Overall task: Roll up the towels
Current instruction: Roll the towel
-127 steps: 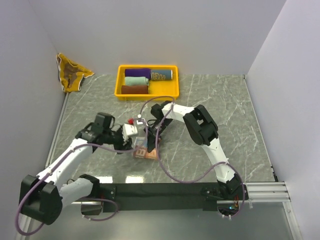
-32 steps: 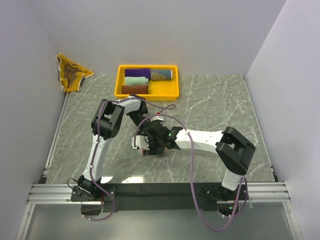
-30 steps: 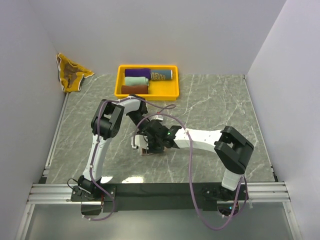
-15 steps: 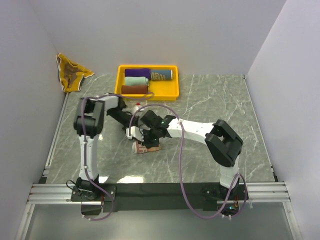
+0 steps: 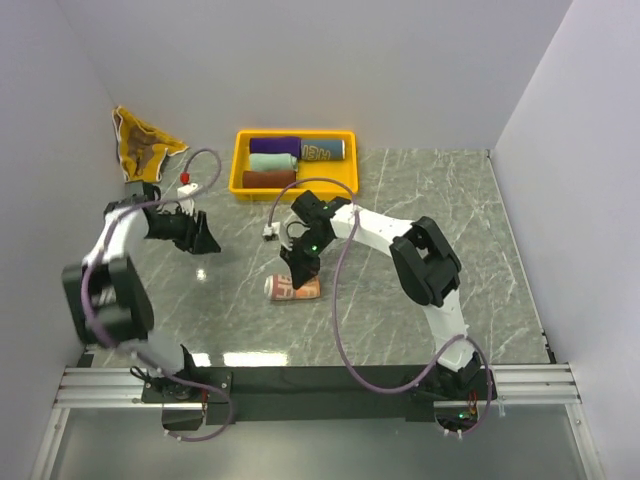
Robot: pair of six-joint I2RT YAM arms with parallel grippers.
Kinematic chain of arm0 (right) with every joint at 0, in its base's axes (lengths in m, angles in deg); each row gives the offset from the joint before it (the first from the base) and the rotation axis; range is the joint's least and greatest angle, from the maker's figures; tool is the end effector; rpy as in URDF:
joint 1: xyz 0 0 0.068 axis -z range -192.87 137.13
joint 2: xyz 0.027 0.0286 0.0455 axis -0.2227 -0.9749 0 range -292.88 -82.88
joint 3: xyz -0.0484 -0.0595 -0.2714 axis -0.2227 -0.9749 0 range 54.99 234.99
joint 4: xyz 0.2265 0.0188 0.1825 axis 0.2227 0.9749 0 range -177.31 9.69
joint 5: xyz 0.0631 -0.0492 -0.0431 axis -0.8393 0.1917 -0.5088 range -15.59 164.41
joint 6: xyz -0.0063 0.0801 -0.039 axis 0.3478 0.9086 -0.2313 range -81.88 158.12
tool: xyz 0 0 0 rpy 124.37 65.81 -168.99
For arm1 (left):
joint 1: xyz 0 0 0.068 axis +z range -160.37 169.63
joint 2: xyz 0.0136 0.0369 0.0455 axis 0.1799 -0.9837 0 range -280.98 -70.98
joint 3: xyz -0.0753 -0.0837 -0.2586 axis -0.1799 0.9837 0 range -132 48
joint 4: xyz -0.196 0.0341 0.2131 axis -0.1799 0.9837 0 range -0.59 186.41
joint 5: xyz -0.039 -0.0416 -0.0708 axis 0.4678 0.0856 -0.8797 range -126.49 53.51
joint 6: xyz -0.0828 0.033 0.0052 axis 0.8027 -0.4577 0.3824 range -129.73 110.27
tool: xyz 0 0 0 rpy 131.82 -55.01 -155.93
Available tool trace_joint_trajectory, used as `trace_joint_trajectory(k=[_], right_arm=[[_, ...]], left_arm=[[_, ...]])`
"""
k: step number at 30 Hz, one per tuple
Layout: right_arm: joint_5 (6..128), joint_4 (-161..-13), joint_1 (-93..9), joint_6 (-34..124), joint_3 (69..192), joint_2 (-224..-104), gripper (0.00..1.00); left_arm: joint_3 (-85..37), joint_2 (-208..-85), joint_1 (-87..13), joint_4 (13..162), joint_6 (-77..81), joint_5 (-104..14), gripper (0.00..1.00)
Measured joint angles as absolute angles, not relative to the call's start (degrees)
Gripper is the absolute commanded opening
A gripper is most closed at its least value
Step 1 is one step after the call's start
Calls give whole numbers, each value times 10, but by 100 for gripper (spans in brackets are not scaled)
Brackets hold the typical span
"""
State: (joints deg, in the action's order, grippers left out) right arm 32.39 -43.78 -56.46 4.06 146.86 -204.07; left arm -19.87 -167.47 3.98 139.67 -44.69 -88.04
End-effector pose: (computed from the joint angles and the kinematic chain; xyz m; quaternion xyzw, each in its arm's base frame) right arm 0.3048 0.3638 0.1370 -0.6204 0.6856 0.3649 0.1093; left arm 0.3512 0.0255 0.1842 0.2019 0.8742 -0.3570 0.2599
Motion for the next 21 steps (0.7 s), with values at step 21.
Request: trace_joint_trajectory(k=[21], right_arm=[[171, -319, -506, 90, 1601, -2170, 2]], left_arm=[[113, -1355, -515, 1076, -559, -522, 70]])
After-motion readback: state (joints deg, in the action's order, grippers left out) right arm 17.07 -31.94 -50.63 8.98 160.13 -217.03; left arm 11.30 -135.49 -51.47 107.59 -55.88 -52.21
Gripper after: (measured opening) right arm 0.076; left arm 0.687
